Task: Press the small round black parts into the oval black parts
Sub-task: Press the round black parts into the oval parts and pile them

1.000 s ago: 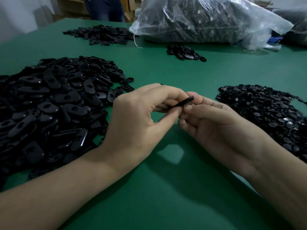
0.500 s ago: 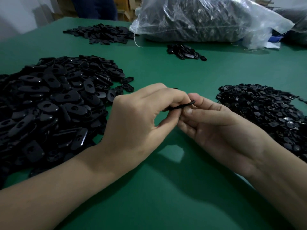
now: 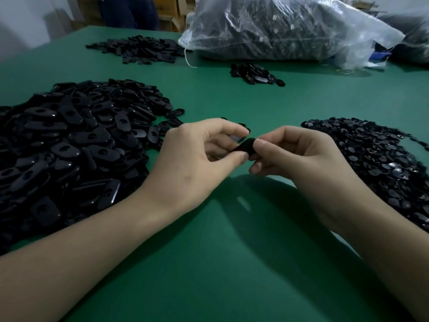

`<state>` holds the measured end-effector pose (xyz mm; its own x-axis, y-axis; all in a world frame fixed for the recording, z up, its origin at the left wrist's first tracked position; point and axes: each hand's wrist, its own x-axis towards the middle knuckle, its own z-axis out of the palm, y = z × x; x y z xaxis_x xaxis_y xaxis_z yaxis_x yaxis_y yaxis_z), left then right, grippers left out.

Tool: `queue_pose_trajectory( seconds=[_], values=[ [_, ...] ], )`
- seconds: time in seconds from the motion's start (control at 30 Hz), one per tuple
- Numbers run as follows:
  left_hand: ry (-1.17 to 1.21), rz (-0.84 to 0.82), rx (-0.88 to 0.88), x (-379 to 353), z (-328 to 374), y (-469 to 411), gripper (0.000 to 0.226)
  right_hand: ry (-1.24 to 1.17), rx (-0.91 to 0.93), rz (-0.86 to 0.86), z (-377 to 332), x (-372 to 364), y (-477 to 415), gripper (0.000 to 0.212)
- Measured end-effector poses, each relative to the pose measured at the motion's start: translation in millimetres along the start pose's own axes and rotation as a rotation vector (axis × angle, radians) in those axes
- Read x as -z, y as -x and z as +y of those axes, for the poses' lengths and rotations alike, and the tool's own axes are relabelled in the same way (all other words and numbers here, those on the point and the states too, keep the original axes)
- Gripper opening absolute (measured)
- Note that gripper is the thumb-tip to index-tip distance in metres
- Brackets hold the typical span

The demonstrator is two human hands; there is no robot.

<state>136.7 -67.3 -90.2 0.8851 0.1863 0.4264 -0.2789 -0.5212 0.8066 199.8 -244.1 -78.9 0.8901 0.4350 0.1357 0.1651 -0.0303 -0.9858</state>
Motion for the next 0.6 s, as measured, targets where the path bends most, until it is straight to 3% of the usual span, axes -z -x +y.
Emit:
queue_pose_trajectory(
  seconds=[0.1, 0.23, 0.4, 0.6],
  values=[
    [-0.169, -0.031, -0.087, 0.9, 2.2, 0.7, 0.036, -0.147, -0.113, 0.025, 1.5, -0.8, -0.2, 0.010],
    [-0.295, -0.010, -0.112, 5.7, 0.8, -5.1, 0.030, -0.090, -0.123, 0.016, -1.5, 1.7, -1.8, 0.011],
    [-0.537, -0.053, -0.056, 20.5, -8.4, -14.0, 0.028, 0.474, 0.088, 0.209, -9.0, 31.5, -9.1, 0.007],
    [-0.701, -0.072, 0.009, 32.7, -17.2, -25.8, 0.027, 0.928, 0.125, 0.154, -5.9, 46.3, -12.9, 0.005]
  ],
)
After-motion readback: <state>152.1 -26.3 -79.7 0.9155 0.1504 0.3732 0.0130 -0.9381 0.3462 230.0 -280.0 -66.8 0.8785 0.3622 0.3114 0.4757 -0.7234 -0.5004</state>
